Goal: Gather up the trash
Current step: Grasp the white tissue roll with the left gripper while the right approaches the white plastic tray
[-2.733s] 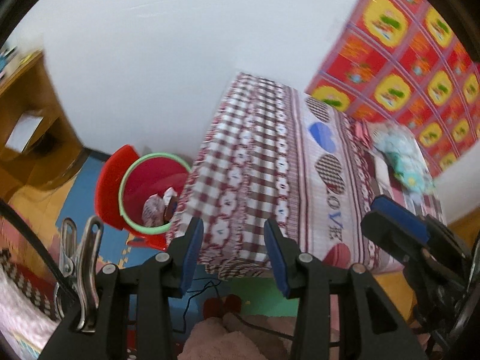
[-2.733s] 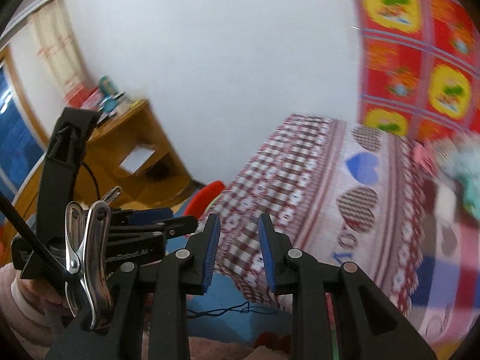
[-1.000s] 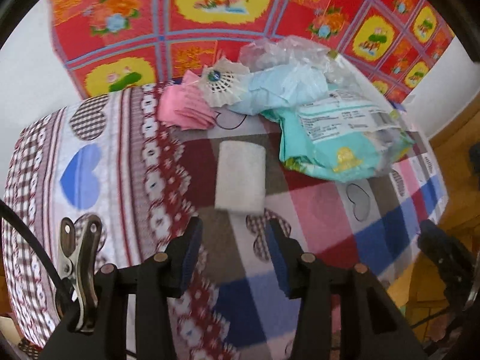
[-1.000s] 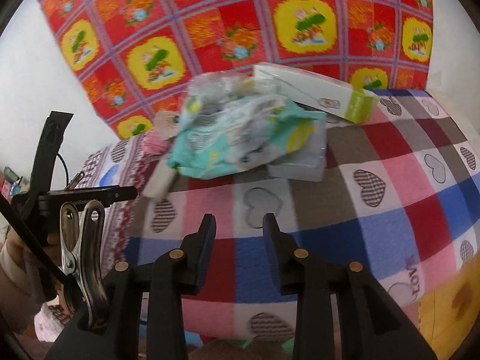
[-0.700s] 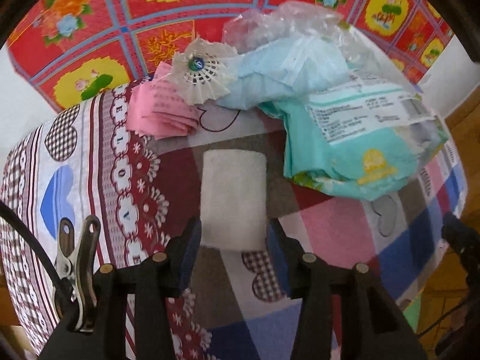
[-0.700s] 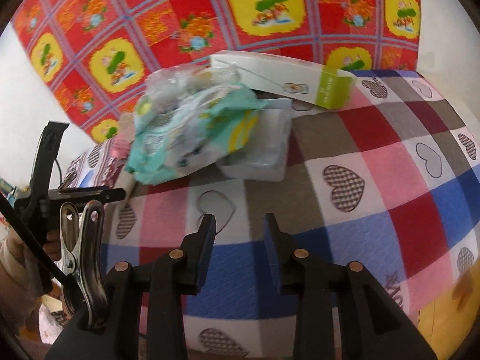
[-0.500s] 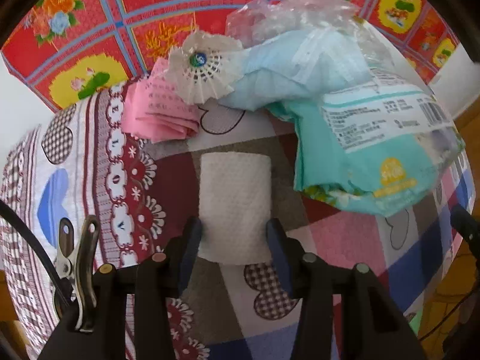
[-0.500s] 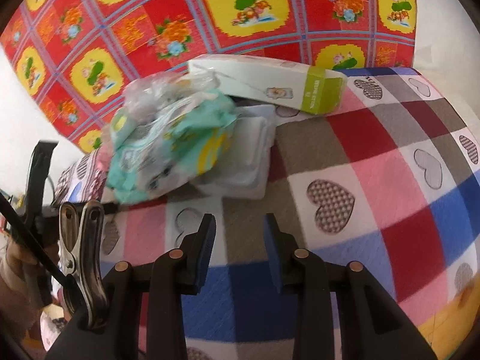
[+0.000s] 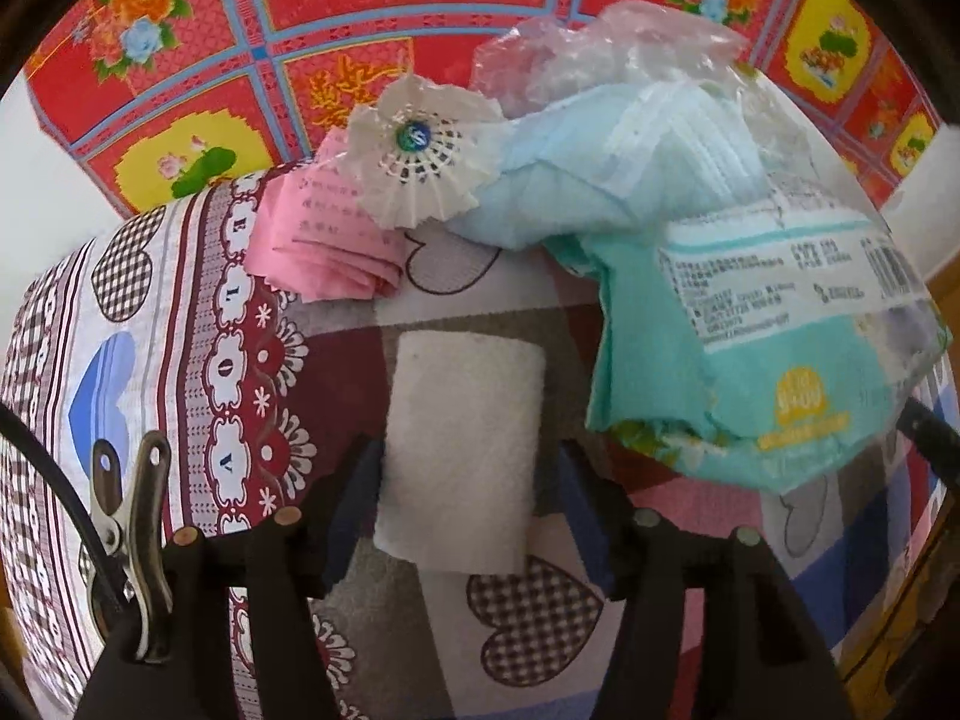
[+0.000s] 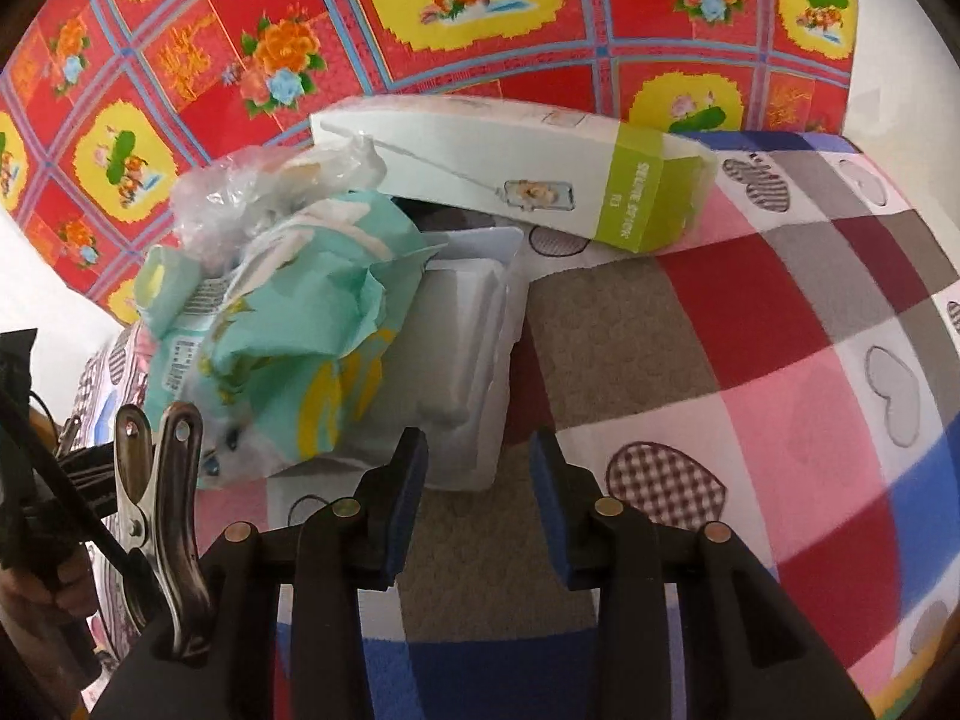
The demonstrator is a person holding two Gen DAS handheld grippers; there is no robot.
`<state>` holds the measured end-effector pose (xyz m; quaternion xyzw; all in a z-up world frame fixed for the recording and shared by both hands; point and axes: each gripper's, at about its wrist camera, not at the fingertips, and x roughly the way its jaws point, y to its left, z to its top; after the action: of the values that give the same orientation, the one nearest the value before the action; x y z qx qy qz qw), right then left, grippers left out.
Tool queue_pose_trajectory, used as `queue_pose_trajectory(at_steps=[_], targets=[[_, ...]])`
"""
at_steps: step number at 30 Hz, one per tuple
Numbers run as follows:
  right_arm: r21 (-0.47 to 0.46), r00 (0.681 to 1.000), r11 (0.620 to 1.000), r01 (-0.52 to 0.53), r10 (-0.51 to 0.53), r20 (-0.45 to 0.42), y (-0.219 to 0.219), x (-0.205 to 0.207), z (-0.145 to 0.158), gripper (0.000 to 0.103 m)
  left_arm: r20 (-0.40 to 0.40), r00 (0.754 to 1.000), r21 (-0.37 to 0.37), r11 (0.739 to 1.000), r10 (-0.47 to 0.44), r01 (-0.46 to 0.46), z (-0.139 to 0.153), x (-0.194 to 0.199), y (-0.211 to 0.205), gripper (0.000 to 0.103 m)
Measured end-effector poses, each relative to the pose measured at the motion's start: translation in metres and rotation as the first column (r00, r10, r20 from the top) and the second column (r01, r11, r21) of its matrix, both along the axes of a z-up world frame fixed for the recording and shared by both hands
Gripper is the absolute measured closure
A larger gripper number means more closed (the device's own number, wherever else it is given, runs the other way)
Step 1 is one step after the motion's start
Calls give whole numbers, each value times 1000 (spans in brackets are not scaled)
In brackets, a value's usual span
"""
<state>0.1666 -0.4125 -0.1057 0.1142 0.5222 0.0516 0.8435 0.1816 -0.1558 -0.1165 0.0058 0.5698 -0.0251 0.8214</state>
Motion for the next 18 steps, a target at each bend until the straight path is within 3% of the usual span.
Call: queue_pose_trajectory(at_steps=[2, 4, 5, 6, 9, 11, 18], targets=[[16, 1000, 1000, -3, 3, 6, 0, 1, 0, 67, -4, 1000, 5, 1000, 15, -15, -1, 3, -1, 41], [31, 1000, 999, -19, 19, 11, 2, 0, 0, 77, -5, 1000, 21, 1000, 19, -19, -2, 4, -5, 41], [26, 1000, 999, -26, 26, 14, 3, -3, 2, 83, -1, 1000, 21, 1000, 20, -20, -2, 5, -7, 45], [15, 999, 999, -31, 31, 19, 4, -4, 2, 89, 6, 1000, 20, 1000, 22, -22, -2, 8, -9, 55], [6, 999, 1000, -31, 31, 20, 0, -13, 5, 99, 14, 1000, 4, 1000, 28, -28, 1, 5, -5, 67], [18, 1000, 1000, -14, 14, 5, -8, -22, 4, 100, 9, 999, -23, 999, 40, -39, 2, 4, -1, 77], [-1, 999, 1000, -26, 26, -27, -20, -56, 8, 101, -20, 997, -105, 992, 73, -75, 4, -12, 9, 82]])
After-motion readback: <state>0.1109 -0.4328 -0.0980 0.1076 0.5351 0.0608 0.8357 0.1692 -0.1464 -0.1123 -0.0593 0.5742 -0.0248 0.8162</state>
